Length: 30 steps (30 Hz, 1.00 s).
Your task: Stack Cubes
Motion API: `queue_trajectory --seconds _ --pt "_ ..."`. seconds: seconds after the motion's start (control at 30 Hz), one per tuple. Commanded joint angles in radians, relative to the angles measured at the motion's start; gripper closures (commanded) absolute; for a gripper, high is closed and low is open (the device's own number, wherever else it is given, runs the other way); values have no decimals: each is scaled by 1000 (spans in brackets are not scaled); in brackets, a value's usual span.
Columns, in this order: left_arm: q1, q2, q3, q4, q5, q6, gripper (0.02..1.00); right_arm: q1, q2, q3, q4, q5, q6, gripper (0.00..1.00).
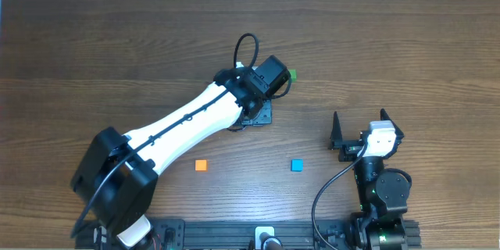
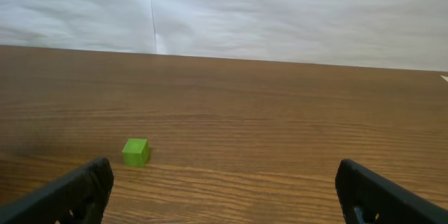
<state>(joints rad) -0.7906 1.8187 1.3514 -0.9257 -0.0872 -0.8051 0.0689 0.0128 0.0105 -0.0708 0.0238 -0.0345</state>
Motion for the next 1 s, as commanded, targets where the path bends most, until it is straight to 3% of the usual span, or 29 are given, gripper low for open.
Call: queue_trajectory --seconds 0.03,1.0 --pt "4 37 -10 2 -21 -17 978 -6 -7 -5 -2 -4 -5 7" --pt "17 102 -10 22 -34 -48 980 -6 -7 -5 -2 -4 -5 7"
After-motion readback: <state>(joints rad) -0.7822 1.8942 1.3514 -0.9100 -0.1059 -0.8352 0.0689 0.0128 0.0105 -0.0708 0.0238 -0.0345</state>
